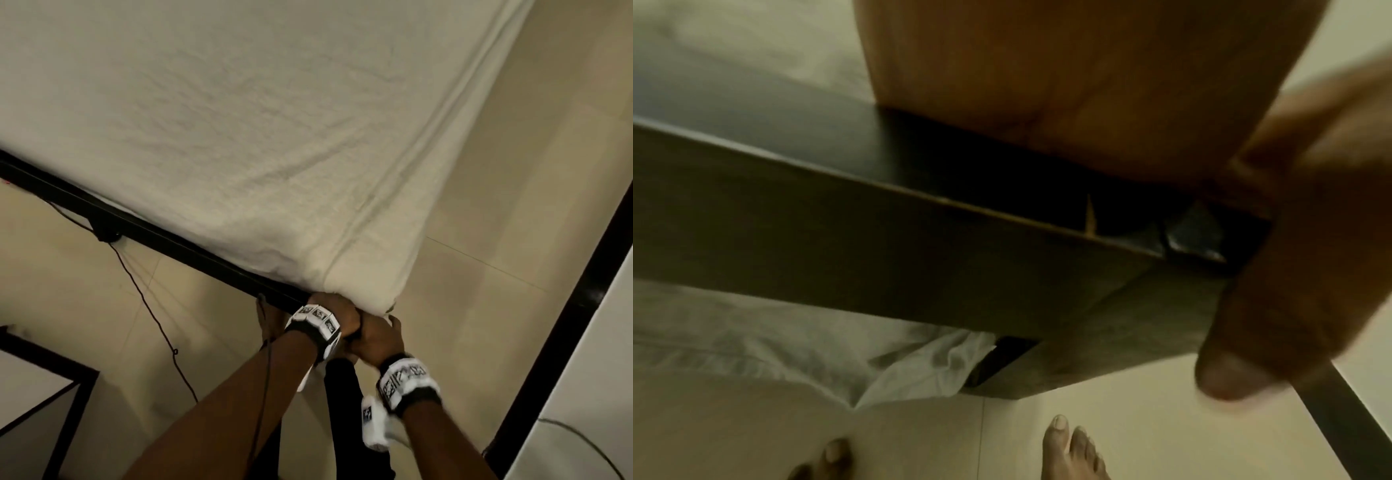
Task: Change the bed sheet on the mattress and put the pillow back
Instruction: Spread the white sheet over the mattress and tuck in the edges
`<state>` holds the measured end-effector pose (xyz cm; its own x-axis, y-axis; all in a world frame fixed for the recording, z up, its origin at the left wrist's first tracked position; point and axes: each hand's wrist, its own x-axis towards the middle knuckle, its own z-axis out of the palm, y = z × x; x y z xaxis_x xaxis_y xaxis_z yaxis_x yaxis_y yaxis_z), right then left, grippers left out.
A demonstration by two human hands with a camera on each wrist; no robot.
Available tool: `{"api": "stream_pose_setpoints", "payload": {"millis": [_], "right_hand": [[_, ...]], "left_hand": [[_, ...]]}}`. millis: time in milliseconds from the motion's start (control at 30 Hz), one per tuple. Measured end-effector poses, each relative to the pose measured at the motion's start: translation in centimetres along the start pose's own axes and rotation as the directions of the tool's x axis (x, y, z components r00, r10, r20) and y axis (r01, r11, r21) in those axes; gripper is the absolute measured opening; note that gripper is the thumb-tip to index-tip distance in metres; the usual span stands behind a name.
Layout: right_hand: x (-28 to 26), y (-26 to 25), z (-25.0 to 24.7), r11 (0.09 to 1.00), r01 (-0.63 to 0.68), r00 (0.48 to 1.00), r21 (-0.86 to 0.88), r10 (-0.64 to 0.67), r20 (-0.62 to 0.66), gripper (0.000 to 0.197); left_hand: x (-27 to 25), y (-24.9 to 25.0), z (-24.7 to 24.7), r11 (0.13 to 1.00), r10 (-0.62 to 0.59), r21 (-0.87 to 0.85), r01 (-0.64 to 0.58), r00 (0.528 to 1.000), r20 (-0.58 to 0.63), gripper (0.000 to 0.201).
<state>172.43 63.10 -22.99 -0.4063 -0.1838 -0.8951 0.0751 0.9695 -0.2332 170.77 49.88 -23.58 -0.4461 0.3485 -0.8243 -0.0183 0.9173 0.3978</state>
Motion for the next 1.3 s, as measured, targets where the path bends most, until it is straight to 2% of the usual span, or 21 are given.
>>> {"api": "stream_pose_setpoints", "payload": {"millis": [33, 100, 167, 200, 267, 333, 400, 433, 500, 567, 633, 700, 767, 833, 900, 933, 1000, 1067, 1133, 1200, 1300], "right_hand": [[-1.6, -0.3, 0.5, 1.000, 0.007, 0.989, -0.012, -0.009, -0.149, 0.051], [-4.4, -0.4, 1.5, 0.998, 0.039, 0.931, 0.048, -0.019, -0.364, 0.049], [-6.3, -0.5, 2.4, 0.992, 0.096, 0.897, 0.078, -0.052, -0.440, 0.058], [-6.7, -0.5, 2.6, 0.992, 0.122, 0.888, 0.023, -0.099, -0.449, 0.062], [-6.6, -0.1, 2.5, 0.982, 0.155, 0.882, -0.104, -0.185, -0.433, 0.059], [-5.0, 0.7, 1.7, 0.983, 0.175, 0.919, -0.050, -0.181, -0.351, 0.049], [-2.9, 1.2, 0.3, 0.984, 0.152, 0.978, 0.092, -0.137, -0.157, 0.039], [-2.0, 1.2, -0.4, 0.988, 0.128, 0.991, 0.091, -0.125, -0.043, 0.035], [-0.5, 1.2, -1.7, 0.992, 0.120, 0.986, -0.024, -0.116, 0.118, 0.035], [0.1, 1.1, -2.5, 0.984, 0.126, 0.971, -0.123, -0.097, 0.218, 0.049], [0.1, 1.2, -3.0, 0.989, 0.111, 0.964, -0.099, -0.083, 0.254, 0.059], [-0.5, 1.5, -3.5, 0.995, 0.098, 0.956, 0.011, -0.098, 0.276, 0.055], [-1.6, 1.9, -3.7, 0.979, 0.093, 0.977, 0.181, -0.125, 0.171, 0.039], [-2.8, 3.2, -4.0, 0.928, 0.079, 0.994, 0.363, -0.047, -0.098, 0.026], [-3.1, 4.5, -5.2, 0.895, 0.052, 0.942, 0.443, 0.104, -0.319, 0.010], [-2.9, 5.0, -5.9, 0.910, 0.032, 0.926, 0.412, 0.129, -0.355, 0.008], [-1.6, 5.2, -7.3, 0.966, 0.036, 0.948, 0.255, 0.047, -0.314, 0.020], [0.1, 4.5, -8.4, 0.994, 0.102, 0.963, -0.034, -0.107, -0.246, 0.021], [1.1, 3.5, -9.3, 0.935, 0.191, 0.951, -0.300, -0.251, -0.178, 0.016], [1.5, 3.1, -10.0, 0.881, 0.263, 0.933, -0.392, -0.336, -0.128, 0.017], [1.2, 3.7, -10.2, 0.867, 0.319, 0.906, -0.384, -0.398, -0.146, 0.019]], "left_hand": [[-0.5, -0.4, 0.7, 0.999, 0.010, 0.032, -0.007, 0.994, -0.105, 0.020], [-1.4, -0.1, 1.5, 0.998, 0.039, 0.059, -0.028, 0.980, -0.194, 0.026], [-3.0, 0.8, 1.5, 0.996, 0.078, 0.065, -0.058, 0.928, -0.365, 0.033], [-3.8, 1.1, 1.8, 0.996, 0.084, 0.038, -0.075, 0.901, -0.425, 0.036], [-5.3, 1.8, 2.3, 0.996, 0.069, -0.019, -0.083, 0.918, -0.391, 0.040], [-5.6, 1.8, 3.1, 0.996, 0.085, 0.066, -0.065, 0.932, -0.352, 0.039], [-4.5, 1.7, 3.1, 0.993, 0.052, 0.116, -0.022, 0.962, -0.268, 0.046], [-3.6, 1.7, 2.6, 0.992, 0.033, 0.123, -0.002, 0.967, -0.254, 0.055], [-1.8, 2.0, 1.3, 0.996, -0.029, 0.079, 0.049, 0.971, -0.237, 0.067], [-0.7, 1.9, 0.3, 0.997, -0.068, 0.033, 0.074, 0.986, -0.154, 0.060], [-0.1, 1.6, -0.1, 0.997, -0.080, -0.026, 0.079, 0.995, -0.055, 0.047], [-0.4, 1.6, 0.0, 0.993, -0.092, -0.080, 0.089, 0.995, -0.035, 0.039], [-1.3, 2.1, 0.4, 0.990, -0.123, -0.076, 0.115, 0.986, -0.116, 0.036], [-2.4, 3.3, 0.8, 0.986, -0.160, -0.088, 0.140, 0.943, -0.292, 0.033], [-3.4, 4.6, 1.1, 0.963, -0.263, -0.158, 0.219, 0.889, -0.375, 0.033], [-3.5, 5.1, 1.4, 0.954, -0.298, -0.166, 0.251, 0.863, -0.407, 0.037], [-3.0, 5.6, 1.5, 0.950, -0.313, -0.148, 0.275, 0.835, -0.453, 0.043], [-1.9, 6.1, 0.9, 0.957, -0.291, -0.139, 0.255, 0.840, -0.459, 0.048], [-0.4, 6.8, 0.6, 0.974, -0.227, -0.113, 0.197, 0.860, -0.457, 0.049], [0.5, 7.2, 0.8, 0.985, -0.171, -0.085, 0.148, 0.877, -0.448, 0.048], [0.7, 7.3, 1.5, 0.992, -0.125, -0.080, 0.100, 0.885, -0.449, 0.045]]}}
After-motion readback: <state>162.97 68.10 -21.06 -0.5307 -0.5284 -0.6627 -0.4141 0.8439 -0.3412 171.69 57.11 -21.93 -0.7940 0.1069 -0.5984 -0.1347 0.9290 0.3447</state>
